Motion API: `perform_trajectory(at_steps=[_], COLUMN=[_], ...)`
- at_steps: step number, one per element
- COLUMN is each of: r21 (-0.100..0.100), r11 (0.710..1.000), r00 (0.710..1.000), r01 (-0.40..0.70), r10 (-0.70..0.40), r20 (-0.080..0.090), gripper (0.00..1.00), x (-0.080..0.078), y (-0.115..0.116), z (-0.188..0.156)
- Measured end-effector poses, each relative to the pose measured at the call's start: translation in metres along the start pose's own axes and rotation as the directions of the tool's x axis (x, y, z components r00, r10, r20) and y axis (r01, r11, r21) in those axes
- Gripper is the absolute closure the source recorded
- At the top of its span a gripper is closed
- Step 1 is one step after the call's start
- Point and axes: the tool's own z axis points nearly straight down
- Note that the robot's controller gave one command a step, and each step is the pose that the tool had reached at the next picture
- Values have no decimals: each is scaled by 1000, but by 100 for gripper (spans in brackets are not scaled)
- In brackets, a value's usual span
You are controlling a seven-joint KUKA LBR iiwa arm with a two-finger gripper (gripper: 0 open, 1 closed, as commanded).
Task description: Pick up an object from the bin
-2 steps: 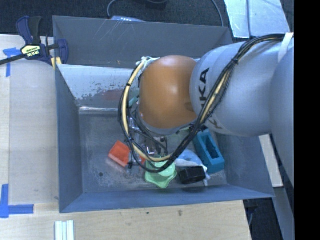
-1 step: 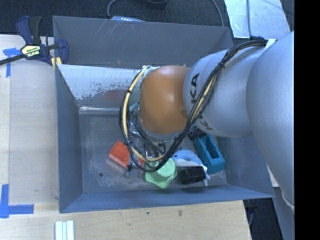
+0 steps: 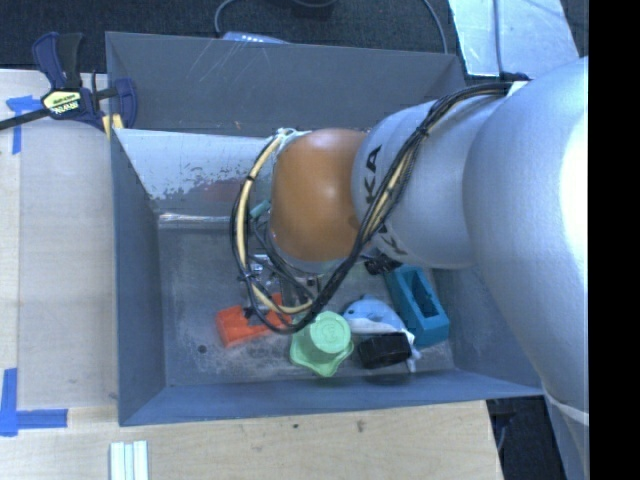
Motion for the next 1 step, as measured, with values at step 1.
perform_trajectory(at_steps=[1], r21=[0], r11=[1000], r00=[1000], r01=[0], r10=[0], r20=[0], gripper=[100], x=[0], y=[0], z=[0])
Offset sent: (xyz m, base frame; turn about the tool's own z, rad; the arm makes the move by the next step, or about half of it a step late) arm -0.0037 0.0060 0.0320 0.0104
